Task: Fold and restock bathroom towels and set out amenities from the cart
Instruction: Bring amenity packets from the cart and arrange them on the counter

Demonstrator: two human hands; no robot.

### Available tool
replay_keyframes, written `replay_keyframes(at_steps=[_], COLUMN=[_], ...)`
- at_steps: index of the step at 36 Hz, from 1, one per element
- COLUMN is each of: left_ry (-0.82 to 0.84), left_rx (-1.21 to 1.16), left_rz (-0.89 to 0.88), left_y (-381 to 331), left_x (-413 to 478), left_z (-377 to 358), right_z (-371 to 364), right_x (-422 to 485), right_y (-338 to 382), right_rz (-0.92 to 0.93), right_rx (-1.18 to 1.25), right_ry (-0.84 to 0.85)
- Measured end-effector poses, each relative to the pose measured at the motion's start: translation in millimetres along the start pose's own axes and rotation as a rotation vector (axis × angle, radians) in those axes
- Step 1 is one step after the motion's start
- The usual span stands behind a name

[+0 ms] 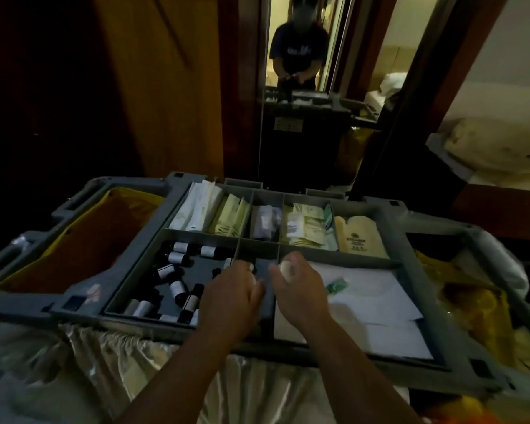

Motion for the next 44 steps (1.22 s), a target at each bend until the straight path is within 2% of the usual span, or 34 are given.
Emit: replay_keyframes(at_steps=[4, 7, 10, 16, 22, 25, 30, 34, 37, 40, 44], left_ry=[0.112, 0.226, 0.332, 0.505, 0.508, 0.482, 0.372, 0.313, 0.186, 0.032, -0.126], left_rx=[0.315, 0.412, 0.493, 0.714, 0.73, 0.638, 0.322, 0.077, -0.111, -0.268, -0.295], left_rz=[0.022, -0.004, -0.06, -0.147, -0.195, -0.183, -0.151, -0.081, 0.012, 0.192, 0.257], left_y=[24.6, 28.2, 27.1, 31.3, 34.1, 35.9, 28.6, 33.2, 37.4, 41.6, 31.5], left_x=[24.2, 26.6, 30.6, 41.8, 45.0, 46.5, 48.2, 47.8, 51.6, 52.6, 49.5], left_z=[-39.9, -60.4, -72.6, -87.0, -94.4, -93.3, -74.3, -63.9, -47.8, -21.1, 20.2], right_z=[-42.0, -66.3, -86.1, -102.8, -102.6, -102.3, -100.2, -84.6, -66.7, -53.4, -35.1], right_x=[43.3, 63.3, 75.9, 91.9, 97.9, 97.7, 90.9, 82.4, 79.5, 78.5, 77.4], right_y=[-12.5, -18.2, -25.7, -32.0, -35.1, -35.2, -35.6, -30.0, -16.0, 2.0, 36.6], right_rz=[0.032, 0.029, 0.041, 0.04, 0.008, 0.022, 0.047, 0.006, 0.025, 0.078, 0.197], right_rx=[-0.281, -0.555, -0.715, -0.85, -0.922, -0.908, -0.856, -0.634, -0.465, -0.331, -0.197], right_ry=[0.106, 0.199, 0.306, 0.459, 0.478, 0.476, 0.488, 0.408, 0.302, 0.249, 0.18])
Point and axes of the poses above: each hand's wrist, its own x-axis towards the middle knuckle, its own z-axis out of the back of the hand, y = z × x, the point moved 8 cm from there along x, towards the middle knuckle, and after that the axes turned 2 degrees about y, right-handed, at the moved point
